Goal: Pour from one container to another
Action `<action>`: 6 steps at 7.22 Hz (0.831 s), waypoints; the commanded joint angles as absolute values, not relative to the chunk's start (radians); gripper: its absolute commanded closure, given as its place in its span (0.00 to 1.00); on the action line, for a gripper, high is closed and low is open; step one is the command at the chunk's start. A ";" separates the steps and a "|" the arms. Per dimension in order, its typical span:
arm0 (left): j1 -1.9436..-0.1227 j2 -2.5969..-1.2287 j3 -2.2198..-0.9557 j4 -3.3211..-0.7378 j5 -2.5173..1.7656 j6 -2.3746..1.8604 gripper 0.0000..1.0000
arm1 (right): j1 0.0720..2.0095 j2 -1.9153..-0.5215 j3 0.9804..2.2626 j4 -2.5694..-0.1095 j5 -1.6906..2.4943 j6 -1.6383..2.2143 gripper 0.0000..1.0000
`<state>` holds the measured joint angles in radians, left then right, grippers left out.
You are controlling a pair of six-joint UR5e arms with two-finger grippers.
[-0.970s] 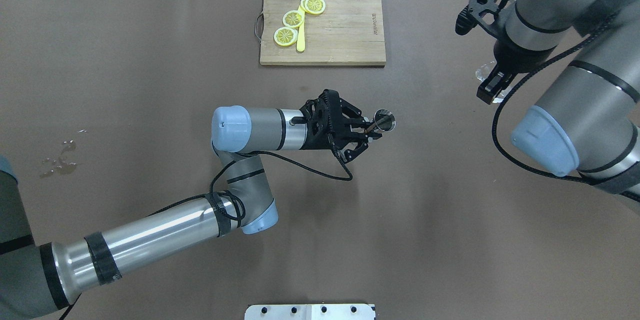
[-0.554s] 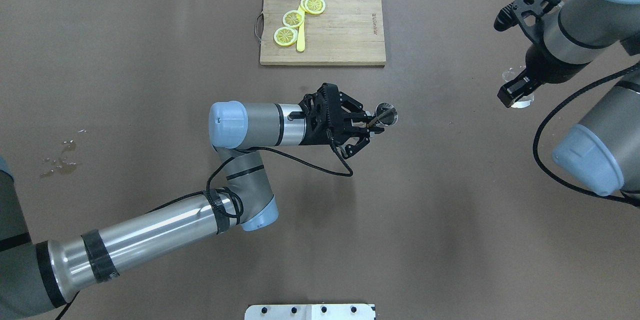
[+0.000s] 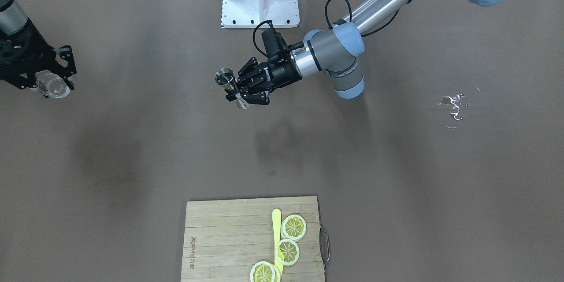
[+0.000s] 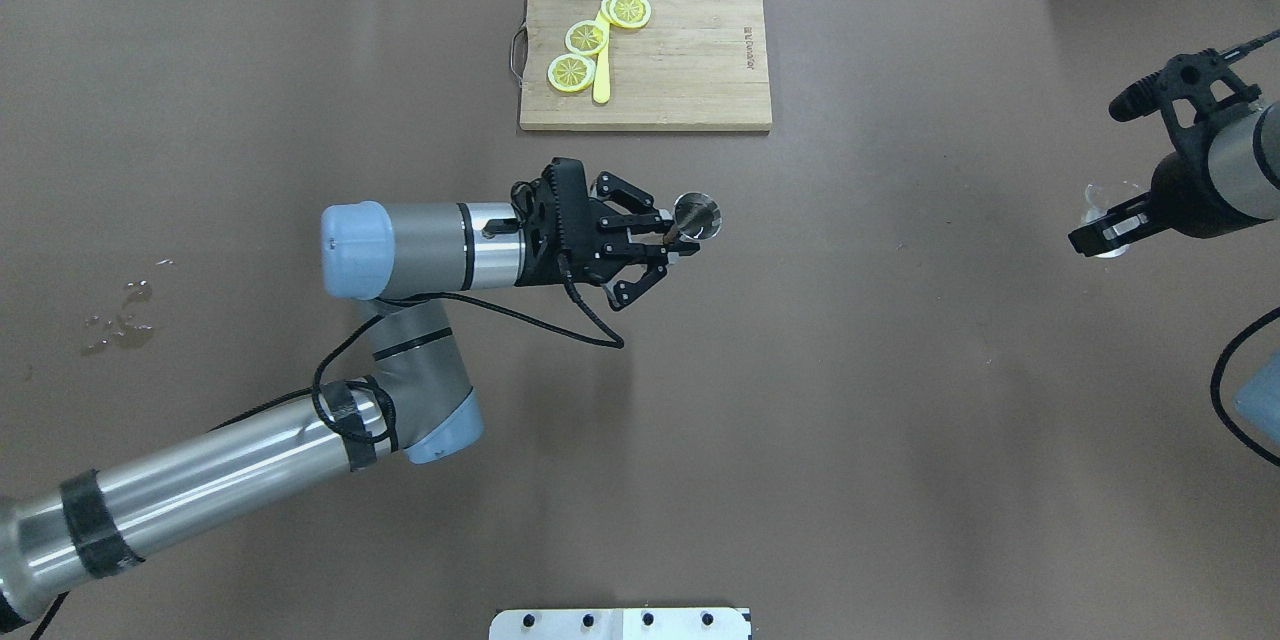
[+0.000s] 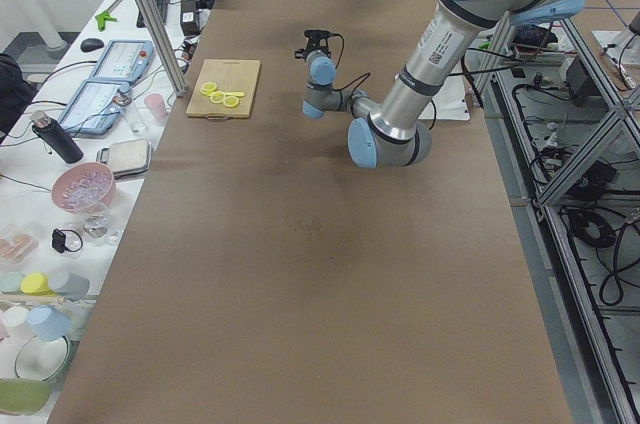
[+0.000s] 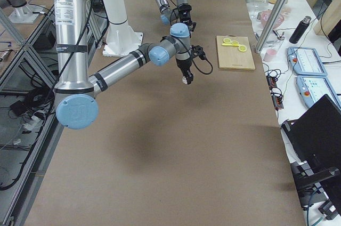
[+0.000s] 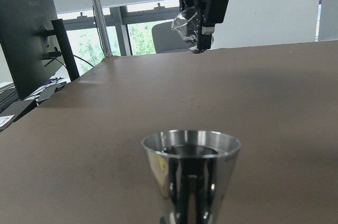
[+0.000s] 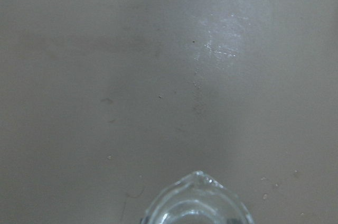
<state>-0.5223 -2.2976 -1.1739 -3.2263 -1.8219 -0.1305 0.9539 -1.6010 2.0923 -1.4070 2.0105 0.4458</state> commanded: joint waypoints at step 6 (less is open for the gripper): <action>-0.571 -1.953 -1.503 -3.278 -1.594 -0.271 1.00 | 1.023 -1.761 1.651 -0.558 1.931 0.535 1.00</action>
<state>-0.5714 -2.0236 -1.4443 -3.2784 -1.6563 -0.2430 1.0165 -1.7691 1.6830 -0.6128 1.9427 0.5383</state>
